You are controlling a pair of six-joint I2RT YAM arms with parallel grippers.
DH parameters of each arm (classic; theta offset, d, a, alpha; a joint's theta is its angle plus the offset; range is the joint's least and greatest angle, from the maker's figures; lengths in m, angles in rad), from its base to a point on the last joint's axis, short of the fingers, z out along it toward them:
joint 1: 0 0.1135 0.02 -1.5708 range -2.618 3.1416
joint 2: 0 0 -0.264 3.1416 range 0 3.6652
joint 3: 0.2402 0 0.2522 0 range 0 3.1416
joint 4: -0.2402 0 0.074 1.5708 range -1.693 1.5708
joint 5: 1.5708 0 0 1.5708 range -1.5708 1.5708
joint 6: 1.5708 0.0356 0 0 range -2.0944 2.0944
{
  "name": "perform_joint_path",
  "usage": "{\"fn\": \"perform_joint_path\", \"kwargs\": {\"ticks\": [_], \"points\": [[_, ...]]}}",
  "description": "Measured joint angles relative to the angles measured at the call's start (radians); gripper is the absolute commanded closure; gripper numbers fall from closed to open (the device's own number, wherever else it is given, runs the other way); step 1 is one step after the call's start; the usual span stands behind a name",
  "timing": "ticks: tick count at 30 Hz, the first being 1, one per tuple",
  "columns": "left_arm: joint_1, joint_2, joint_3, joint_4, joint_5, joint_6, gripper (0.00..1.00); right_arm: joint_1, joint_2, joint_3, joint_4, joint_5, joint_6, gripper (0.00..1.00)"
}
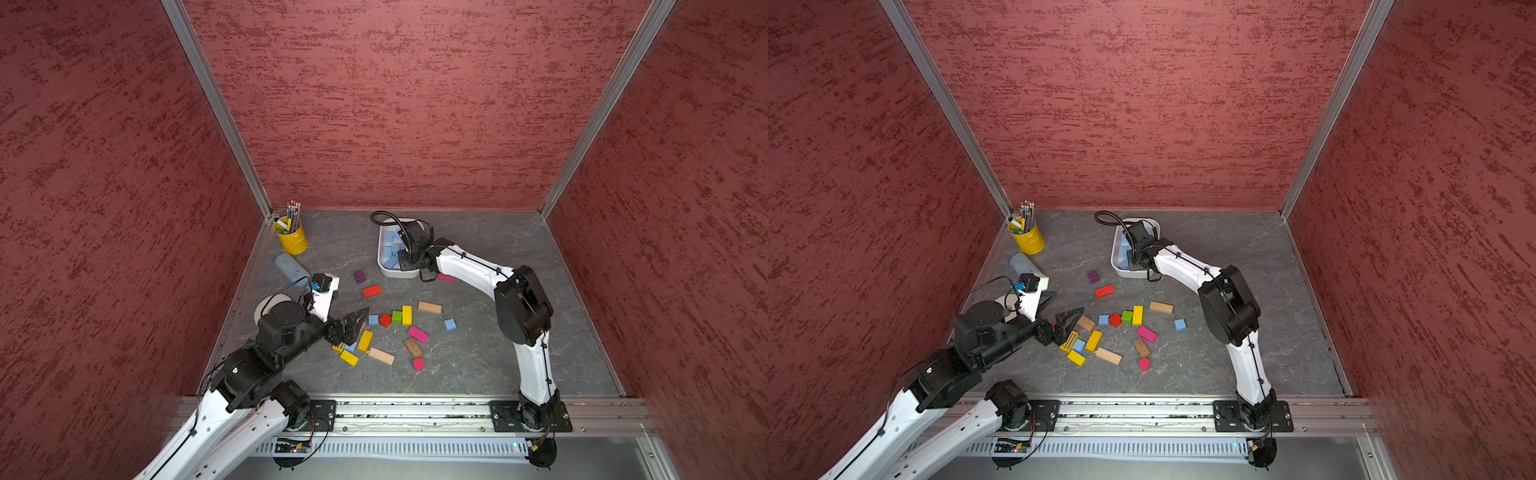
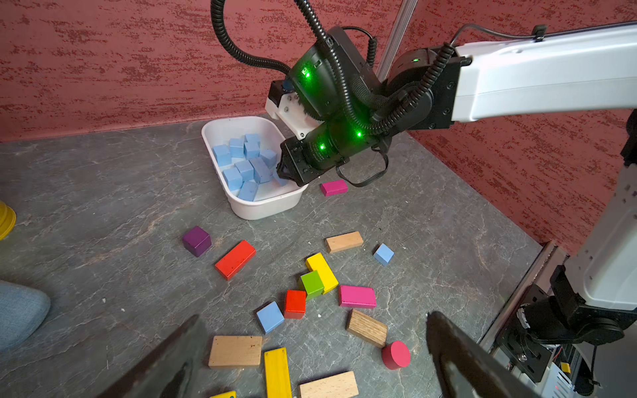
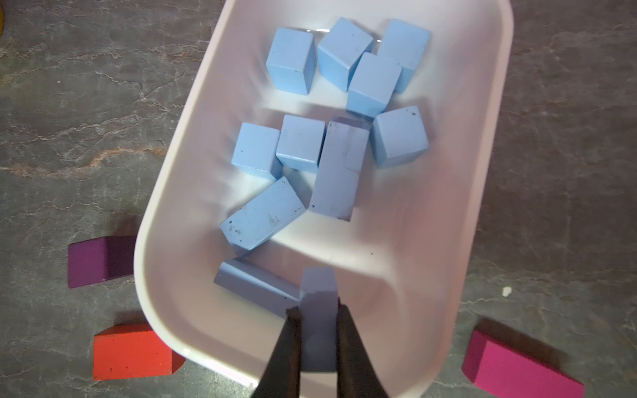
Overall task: Pick out the blue building blocks
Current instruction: Place the building block in the storage box.
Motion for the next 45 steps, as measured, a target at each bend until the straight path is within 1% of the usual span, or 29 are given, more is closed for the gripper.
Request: {"fn": "perform_joint_path", "kwargs": {"ticks": [7, 12, 19, 23, 34, 38, 45], "points": [[0.0, 0.0, 0.0, 0.0, 0.0, 0.0, 0.0, -0.005, 0.06, 0.027, -0.001, 0.003, -0.001, 0.91], [0.0, 0.0, 0.0, 0.0, 0.0, 0.0, 0.01, -0.01, 0.092, 0.045, -0.014, 0.0, -0.001, 0.86], [0.0, 0.0, 0.0, 0.0, 0.0, 0.0, 0.0, -0.018, 0.124, 0.081, -0.03, 0.004, -0.004, 0.76], [0.0, 0.0, 0.0, 0.0, 0.0, 0.0, 0.0, -0.022, 0.138, 0.105, -0.048, 0.016, -0.009, 0.66], [0.0, 0.0, 0.0, 0.0, 0.0, 0.0, 0.0, -0.023, 0.132, 0.142, -0.071, 0.029, -0.016, 0.51], [0.0, 0.0, 0.0, 0.0, 0.0, 0.0, 0.0, -0.023, 0.072, 0.094, -0.055, 0.019, -0.016, 0.44], [0.0, 0.011, 0.0, -0.001, 0.0, 0.0, 0.01, -0.023, -0.156, -0.062, 0.01, -0.002, -0.009, 0.35]]}}
